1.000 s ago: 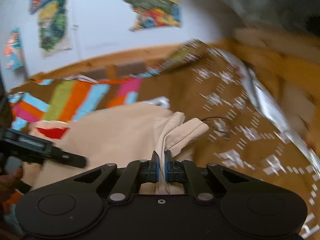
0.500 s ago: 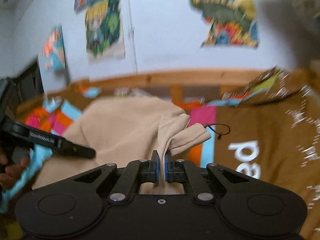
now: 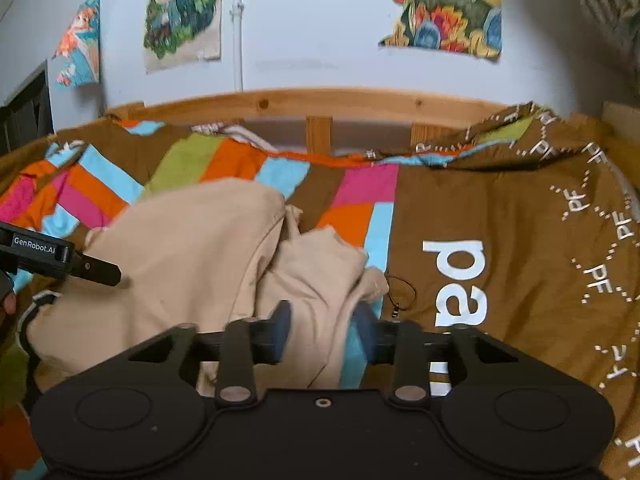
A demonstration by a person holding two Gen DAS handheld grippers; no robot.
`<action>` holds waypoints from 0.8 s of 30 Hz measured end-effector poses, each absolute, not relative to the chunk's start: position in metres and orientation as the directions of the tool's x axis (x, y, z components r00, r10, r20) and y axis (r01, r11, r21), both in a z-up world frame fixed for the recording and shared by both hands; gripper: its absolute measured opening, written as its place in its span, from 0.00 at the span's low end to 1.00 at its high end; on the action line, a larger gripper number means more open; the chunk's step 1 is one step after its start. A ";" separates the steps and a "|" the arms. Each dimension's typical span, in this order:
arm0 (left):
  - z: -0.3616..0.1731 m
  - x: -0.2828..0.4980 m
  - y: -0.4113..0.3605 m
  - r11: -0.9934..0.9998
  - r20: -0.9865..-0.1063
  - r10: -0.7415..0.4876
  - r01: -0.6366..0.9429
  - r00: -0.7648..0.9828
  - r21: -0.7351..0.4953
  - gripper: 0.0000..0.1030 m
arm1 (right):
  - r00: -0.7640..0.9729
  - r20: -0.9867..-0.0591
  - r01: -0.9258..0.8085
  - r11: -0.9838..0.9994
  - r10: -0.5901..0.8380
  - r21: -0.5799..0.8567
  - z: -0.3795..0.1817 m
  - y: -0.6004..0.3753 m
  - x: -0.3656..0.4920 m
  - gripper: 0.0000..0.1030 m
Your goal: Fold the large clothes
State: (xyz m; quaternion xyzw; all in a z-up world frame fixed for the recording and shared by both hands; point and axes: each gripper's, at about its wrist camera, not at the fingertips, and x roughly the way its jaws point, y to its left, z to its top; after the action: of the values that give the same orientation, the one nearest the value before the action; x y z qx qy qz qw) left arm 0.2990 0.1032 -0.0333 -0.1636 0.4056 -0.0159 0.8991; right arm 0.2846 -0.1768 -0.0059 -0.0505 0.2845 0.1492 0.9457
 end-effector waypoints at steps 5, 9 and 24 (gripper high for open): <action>0.004 0.246 0.101 0.952 -0.679 -0.103 -0.125 0.727 -0.278 0.99 | 0.820 -0.487 -0.338 0.941 0.300 0.011 0.025 -0.173 0.241 0.70; 0.033 0.200 0.099 0.960 -0.630 -0.061 -0.127 0.774 -0.250 0.99 | 0.836 -0.429 -0.372 0.928 0.341 0.013 0.050 -0.174 0.203 0.86; 0.058 0.059 0.085 0.971 -0.541 0.026 -0.151 0.841 -0.187 0.99 | 0.837 -0.396 -0.398 0.917 0.378 0.034 0.077 -0.183 0.088 0.99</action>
State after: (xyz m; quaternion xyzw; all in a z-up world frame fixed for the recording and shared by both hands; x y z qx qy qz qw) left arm 0.0594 0.0849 0.0578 -0.1118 0.2782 0.0465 0.9528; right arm 0.0876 -0.1829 0.0772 -0.0249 0.2015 0.2023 0.9580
